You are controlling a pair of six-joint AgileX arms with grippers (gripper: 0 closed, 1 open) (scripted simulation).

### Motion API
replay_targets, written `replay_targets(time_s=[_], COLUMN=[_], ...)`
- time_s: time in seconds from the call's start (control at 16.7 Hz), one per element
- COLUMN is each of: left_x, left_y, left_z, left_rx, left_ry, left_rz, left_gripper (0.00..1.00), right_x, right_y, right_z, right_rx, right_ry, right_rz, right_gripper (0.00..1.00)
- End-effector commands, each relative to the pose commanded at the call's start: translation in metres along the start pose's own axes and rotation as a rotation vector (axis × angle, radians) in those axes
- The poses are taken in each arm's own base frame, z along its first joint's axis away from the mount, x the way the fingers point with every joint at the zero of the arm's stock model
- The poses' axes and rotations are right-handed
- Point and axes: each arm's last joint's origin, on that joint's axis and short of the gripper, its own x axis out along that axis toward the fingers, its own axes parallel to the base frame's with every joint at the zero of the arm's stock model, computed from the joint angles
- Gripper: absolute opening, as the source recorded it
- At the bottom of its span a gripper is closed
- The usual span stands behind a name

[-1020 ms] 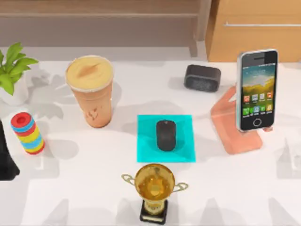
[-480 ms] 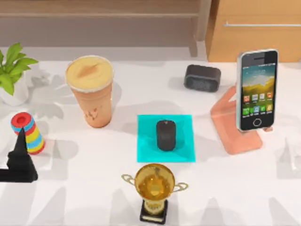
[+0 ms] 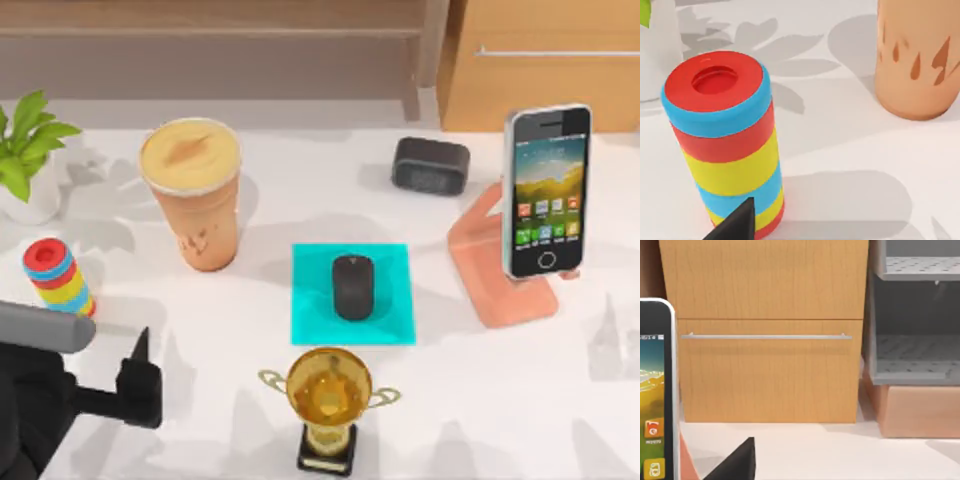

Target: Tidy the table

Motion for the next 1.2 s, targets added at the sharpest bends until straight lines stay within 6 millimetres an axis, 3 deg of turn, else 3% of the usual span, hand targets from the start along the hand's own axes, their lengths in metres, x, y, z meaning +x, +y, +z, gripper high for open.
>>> replay_targets(time_s=[0.3, 0.54, 0.84, 1.2], left_x=[0.021, 0.047, 0.088, 0.122], left_y=[-0.026, -0.048, -0.070, -0.076], left_z=[-0.017, -0.019, -0.003, 0.021], left_rx=[0.046, 0.052, -0.005, -0.079], left_ry=[0.116, 0.089, -0.092, -0.285], left_rz=[-0.031, -0.018, 0.047, 0.146], left_gripper=[1.00, 1.00, 1.00, 1.00], right_x=[0.000, 0.000, 0.000, 0.000], right_y=[0.000, 0.000, 0.000, 0.000], right_z=[0.000, 0.000, 0.000, 0.000], right_rx=[0.000, 0.000, 0.000, 0.000], right_ry=[0.000, 0.000, 0.000, 0.000], right_rz=[0.000, 0.000, 0.000, 0.000], right_gripper=[1.00, 1.00, 1.00, 1.00])
